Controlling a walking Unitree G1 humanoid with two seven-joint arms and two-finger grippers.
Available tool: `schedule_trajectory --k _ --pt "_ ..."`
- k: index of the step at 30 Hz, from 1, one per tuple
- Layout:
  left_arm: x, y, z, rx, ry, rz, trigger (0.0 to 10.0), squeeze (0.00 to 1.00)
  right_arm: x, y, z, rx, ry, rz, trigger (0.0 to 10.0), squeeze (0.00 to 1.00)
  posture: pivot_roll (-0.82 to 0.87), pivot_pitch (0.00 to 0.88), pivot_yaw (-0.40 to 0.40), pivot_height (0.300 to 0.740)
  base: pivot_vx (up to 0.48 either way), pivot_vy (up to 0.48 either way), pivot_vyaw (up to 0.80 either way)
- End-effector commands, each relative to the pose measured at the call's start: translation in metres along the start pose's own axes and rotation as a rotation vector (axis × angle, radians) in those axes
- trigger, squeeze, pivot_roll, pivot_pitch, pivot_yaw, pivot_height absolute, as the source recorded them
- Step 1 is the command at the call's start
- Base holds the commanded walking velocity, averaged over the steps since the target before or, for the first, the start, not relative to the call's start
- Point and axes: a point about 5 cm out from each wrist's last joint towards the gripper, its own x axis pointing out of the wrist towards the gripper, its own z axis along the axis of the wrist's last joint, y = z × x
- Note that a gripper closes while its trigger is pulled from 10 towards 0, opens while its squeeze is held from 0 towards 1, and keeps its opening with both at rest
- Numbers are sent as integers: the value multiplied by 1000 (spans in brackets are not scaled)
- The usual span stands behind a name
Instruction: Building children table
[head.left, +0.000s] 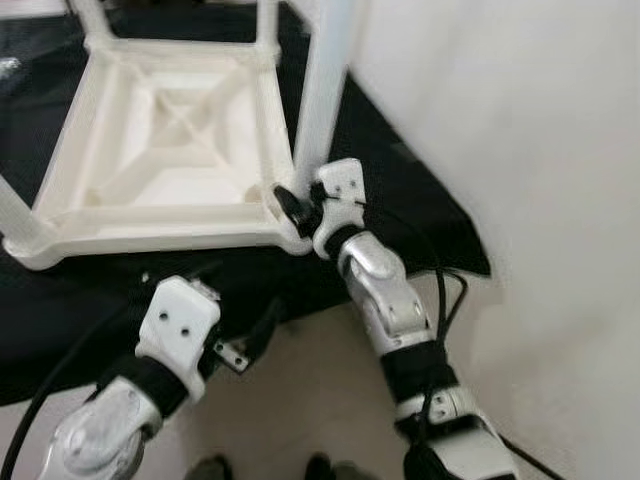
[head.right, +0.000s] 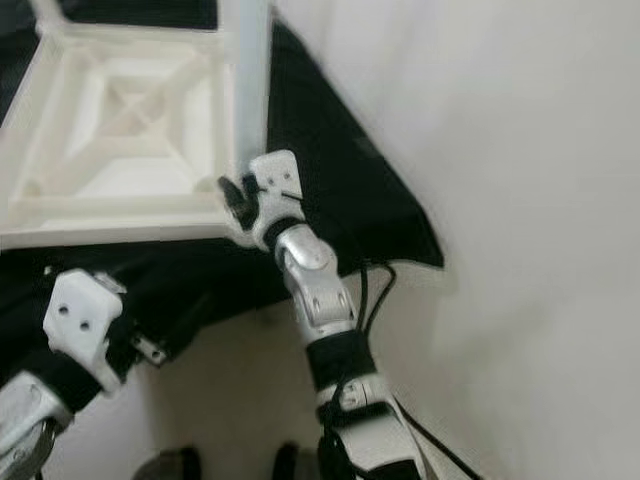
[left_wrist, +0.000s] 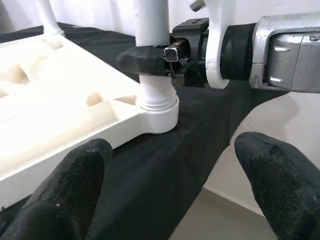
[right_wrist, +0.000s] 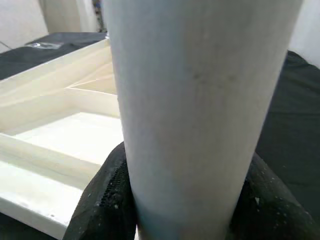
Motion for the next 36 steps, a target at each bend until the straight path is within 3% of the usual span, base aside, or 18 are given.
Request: schedule_trajectory --k 1,5,6,10,11,12,13,17,18,19,20,24,29,30,31,32,33,36 --pt "-1 -4 2 -5 -1 -29 10000 0 -1 16 -34 60 133 20 0 0 191 274 -152 740 0 0 0" --pt "-1 -3 2 -1 -2 -23 10000 0 17 32 -14 57 96 131 0 0 194 279 -159 740 0 0 0" --pt "-1 -2 2 1 -1 -20 10000 0 18 36 -12 70 102 137 10000 0 197 281 -156 740 0 0 0" --pt "-1 0 3 5 0 -15 10000 0 18 43 -2 56 86 173 10000 0 211 285 -149 740 0 0 0" --pt "-1 0 3 6 0 -16 10000 0 19 45 4 88 53 213 10000 510 213 285 -148 740 0 0 0" --pt "-2 -1 3 6 0 -17 10000 0 19 45 9 113 29 241 10000 510 213 285 -148 740 0 0 0" --pt "-1 -1 4 5 0 -19 10000 0 22 44 18 148 -6 317 10000 1000 218 285 -153 740 0 0 0" --pt "-1 -2 4 6 0 -21 10000 0 28 39 30 161 -59 433 10000 1000 219 285 -153 740 0 0 0" --pt "-1 -2 4 6 0 -20 10000 0 32 32 42 126 -91 547 10000 541 219 285 -157 740 0 0 0" --pt "-1 -2 4 6 0 -20 10000 0 32 32 42 126 -91 547 10000 541 219 285 -157 740 0 0 0" --pt "-1 -2 4 6 0 -21 10000 0 32 30 46 83 -100 627 10000 0 219 287 -159 740 0 0 0" --pt "-2 -3 5 6 0 -21 10000 0 28 26 43 -6 -38 835 10000 0 227 296 -165 740 0 0 0" --pt "-3 -3 4 8 4 -15 10000 0 28 21 39 -43 -8 887 10000 0 229 297 -165 740 0 0 0" --pt "-4 -3 5 8 5 -15 10000 0 29 18 41 -29 -6 885 9490 0 242 306 -170 740 0 0 0" --pt "-4 -3 5 9 6 -14 10000 0 29 15 42 -14 -6 891 4314 0 247 313 -170 740 0 0 0" --pt "-5 -4 5 10 7 -13 10000 0 30 13 44 -2 -6 896 4314 0 247 313 -170 740 0 0 0" --pt "-5 -4 6 8 8 -12 10000 0 29 11 45 6 -7 926 0 0 249 323 -170 740 0 0 0" --pt "-6 -4 6 7 11 -12 10000 0 27 8 47 12 -6 977 0 0 252 332 -171 740 0 0 0"
